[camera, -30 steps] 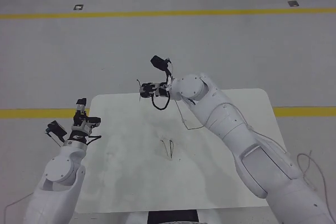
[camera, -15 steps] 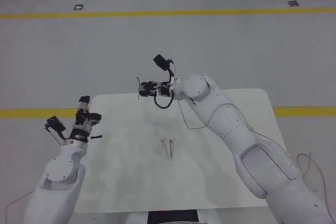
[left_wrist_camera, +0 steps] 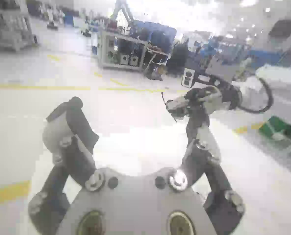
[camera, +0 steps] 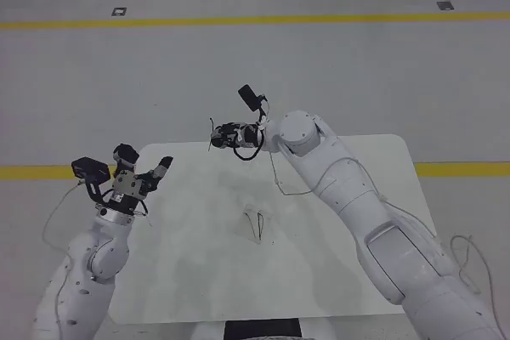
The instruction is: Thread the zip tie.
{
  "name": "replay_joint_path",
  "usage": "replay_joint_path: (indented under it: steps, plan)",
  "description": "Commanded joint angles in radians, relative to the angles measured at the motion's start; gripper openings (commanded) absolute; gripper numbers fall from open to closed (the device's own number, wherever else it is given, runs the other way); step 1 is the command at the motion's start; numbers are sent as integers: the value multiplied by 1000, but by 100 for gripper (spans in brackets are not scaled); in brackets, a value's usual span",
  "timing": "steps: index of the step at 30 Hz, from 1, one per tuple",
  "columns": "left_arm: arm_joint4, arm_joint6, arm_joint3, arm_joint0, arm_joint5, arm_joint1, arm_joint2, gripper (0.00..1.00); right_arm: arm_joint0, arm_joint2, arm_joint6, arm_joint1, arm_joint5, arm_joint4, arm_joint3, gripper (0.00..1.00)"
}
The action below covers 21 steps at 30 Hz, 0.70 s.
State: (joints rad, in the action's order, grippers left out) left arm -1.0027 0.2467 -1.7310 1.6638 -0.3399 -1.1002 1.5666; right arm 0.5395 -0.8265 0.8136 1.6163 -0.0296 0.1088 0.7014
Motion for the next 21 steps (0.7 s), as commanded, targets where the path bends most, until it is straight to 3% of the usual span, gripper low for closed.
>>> replay_joint_path:
  steps: [1,5,7,9,12,14,16,21]
  plan:
    - [49,-43,0,0,0,0,0,100,0,0,-1,0,1,-1,0,0]
    - [29,-47,-3,-2,0,1,0,100,0,0,-1,0,1,-1,0,0]
    - [-200,-24,-21,-9,0,10,-9,100,17,-1,-35,0,-16,-6,25,0]
    - [-264,16,-12,-12,2,11,-19,100,22,4,-53,2,-45,-16,45,0]
    - [-497,58,-9,-24,19,20,-32,100,25,13,-83,8,-90,-28,65,0]
    - [-567,78,4,-30,46,24,-42,100,23,17,-102,14,-117,-28,73,0]
    - [-567,56,3,-42,74,40,-51,100,21,20,-115,19,-139,-25,75,0]
    - [-567,55,12,-64,190,116,-116,100,23,29,-128,37,-176,9,69,0]
